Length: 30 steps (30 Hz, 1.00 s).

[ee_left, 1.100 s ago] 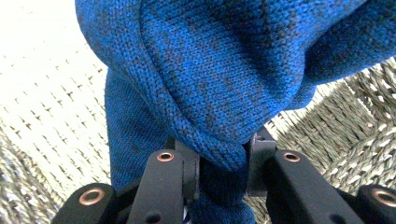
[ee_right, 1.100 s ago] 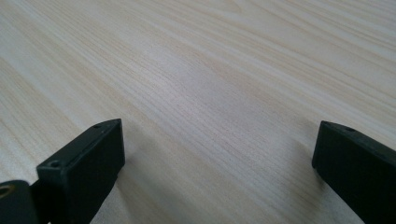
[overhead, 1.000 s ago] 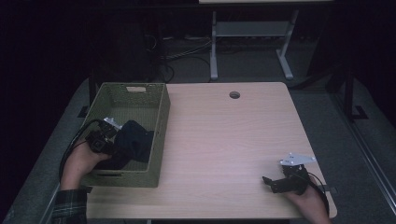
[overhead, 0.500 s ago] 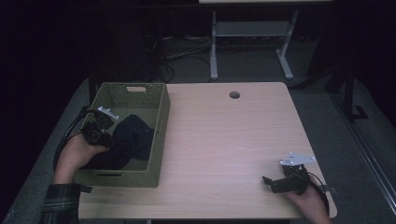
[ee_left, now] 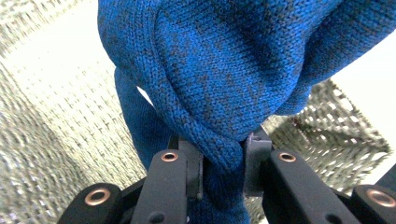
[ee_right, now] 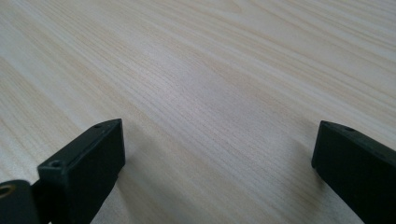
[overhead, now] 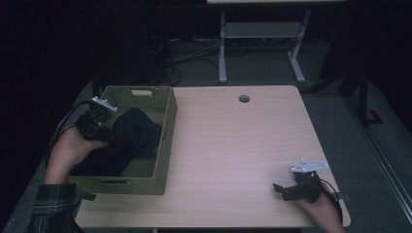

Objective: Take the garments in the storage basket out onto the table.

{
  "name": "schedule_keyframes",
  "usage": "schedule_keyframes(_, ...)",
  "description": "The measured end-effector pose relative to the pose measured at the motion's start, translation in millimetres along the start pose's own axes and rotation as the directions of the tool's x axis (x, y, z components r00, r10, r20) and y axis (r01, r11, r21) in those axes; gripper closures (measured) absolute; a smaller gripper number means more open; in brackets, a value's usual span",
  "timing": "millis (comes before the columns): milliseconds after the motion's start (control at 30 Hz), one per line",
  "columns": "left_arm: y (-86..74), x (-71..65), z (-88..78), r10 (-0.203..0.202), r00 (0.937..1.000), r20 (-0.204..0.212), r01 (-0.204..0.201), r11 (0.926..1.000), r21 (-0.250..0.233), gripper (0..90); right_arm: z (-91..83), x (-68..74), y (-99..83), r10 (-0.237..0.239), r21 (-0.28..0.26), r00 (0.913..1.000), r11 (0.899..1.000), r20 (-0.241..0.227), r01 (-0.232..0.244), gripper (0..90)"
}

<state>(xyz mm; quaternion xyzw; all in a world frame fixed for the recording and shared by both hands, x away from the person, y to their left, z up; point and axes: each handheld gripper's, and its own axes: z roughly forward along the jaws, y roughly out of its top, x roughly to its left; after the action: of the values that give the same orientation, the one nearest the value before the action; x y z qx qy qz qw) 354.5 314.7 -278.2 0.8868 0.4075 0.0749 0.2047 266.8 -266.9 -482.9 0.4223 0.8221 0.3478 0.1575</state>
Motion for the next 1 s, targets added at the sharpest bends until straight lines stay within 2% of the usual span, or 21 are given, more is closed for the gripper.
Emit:
schedule_keyframes(200, 11.6, -3.9, -18.7, 0.01, 0.9996, -0.025, -0.01, 0.9998, -0.018, 75.2, 0.0, 0.0, 0.0, 0.0, 0.0, 1.0, 1.0, 0.0, 0.0, 2.3)
schedule_keyframes(467, 26.0, -10.4, -36.3, 0.018, 0.9992, -0.036, -0.02, 0.9984, -0.054, 75.6, -0.1, -0.1, 0.0, -0.002, 0.0, 1.0, 1.0, 0.0, 0.002, 2.3)
schedule_keyframes(633, 33.6, -14.1, -43.9, 0.025, 0.9995, -0.022, -0.026, 0.9968, -0.076, 75.6, -0.1, 0.0, 0.0, -0.001, -0.001, 1.0, 1.0, 0.001, 0.001, 2.3)
schedule_keyframes(700, 40.1, -18.4, -47.4, 0.04, 0.9992, -0.01, -0.041, 0.9956, -0.084, 75.6, -0.1, 0.0, 0.0, -0.001, -0.001, 1.0, 1.0, 0.001, 0.001, 2.3)
schedule_keyframes(1000, 60.9, -32.0, -56.6, 0.073, 0.9973, -0.003, -0.073, 0.992, -0.103, 75.7, -0.2, 0.1, 0.0, 0.001, 0.0, 1.0, 1.0, 0.001, -0.001, 2.3)
